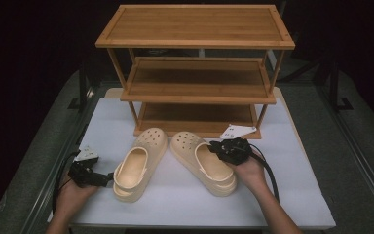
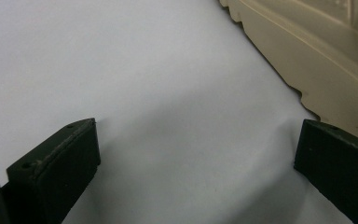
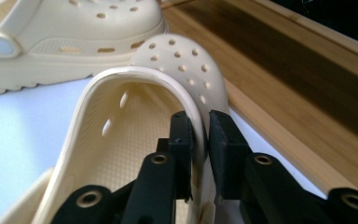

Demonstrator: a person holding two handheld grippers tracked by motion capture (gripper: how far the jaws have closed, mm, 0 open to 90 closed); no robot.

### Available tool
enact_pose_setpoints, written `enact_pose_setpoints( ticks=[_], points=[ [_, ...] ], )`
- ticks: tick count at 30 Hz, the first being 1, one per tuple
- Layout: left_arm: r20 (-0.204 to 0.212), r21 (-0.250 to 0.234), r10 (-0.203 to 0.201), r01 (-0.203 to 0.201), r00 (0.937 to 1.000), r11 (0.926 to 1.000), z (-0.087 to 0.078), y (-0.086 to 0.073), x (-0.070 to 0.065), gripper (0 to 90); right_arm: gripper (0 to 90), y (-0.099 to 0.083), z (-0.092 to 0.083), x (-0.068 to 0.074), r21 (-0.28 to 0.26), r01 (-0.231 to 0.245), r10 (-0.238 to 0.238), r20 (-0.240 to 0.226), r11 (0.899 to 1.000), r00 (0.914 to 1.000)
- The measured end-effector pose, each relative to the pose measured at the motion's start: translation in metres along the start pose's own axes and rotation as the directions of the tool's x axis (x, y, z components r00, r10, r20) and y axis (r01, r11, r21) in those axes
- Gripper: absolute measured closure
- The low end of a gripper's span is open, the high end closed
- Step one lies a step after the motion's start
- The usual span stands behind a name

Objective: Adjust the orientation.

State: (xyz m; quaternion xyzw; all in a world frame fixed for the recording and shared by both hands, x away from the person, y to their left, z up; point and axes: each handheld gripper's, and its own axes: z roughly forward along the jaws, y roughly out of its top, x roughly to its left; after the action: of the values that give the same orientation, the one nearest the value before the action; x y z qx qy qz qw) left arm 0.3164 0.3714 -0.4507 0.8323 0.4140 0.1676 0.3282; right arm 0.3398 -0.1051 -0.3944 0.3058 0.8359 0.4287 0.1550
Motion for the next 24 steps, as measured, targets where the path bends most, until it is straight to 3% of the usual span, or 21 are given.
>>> enact_pose_setpoints(
  ticks=[2, 5, 8, 9, 15, 24],
  points=[
    [0.0, 0.0, 0.002, -0.002, 1.0, 1.0, 0.0, 0.0, 0.0, 0.0, 74.2, -0.001, 0.0, -0.001, 0.015, -0.01, 0.01, -0.019, 1.0, 0.9998],
    [0.0, -0.001, 0.002, -0.002, 1.0, 1.0, 0.0, 0.0, 0.0, 0.0, 66.0, -0.002, -0.003, -0.003, -0.005, -0.043, 0.043, -0.049, 0.999, 0.9979],
    [-0.001, -0.001, 0.002, -0.002, 1.0, 1.0, 0.0, 0.0, 0.0, 0.0, 59.1, -0.002, -0.005, -0.002, 0.009, -0.047, 0.047, -0.051, 0.999, 0.9976],
    [-0.001, -0.002, 0.002, -0.002, 1.0, 1.0, 0.0, 0.0, 0.0, 0.0, 51.7, -0.003, -0.009, -0.001, 0.014, -0.048, 0.048, -0.051, 0.999, 0.9975],
    [-0.001, -0.001, 0.002, -0.002, 1.0, 1.0, 0.0, 0.0, 0.0, 0.0, 38.9, -0.01, -0.023, -0.001, 0.037, -0.076, 0.078, -0.063, 0.996, 0.9949],
    [0.008, -0.004, -0.013, 0.013, 0.9999, 0.9999, -0.005, 0.001, 0.001, 0.0, 31.4, -0.026, -0.039, -0.008, 0.034, -0.11, 0.112, -0.046, 0.993, 0.9927]
  ],
)
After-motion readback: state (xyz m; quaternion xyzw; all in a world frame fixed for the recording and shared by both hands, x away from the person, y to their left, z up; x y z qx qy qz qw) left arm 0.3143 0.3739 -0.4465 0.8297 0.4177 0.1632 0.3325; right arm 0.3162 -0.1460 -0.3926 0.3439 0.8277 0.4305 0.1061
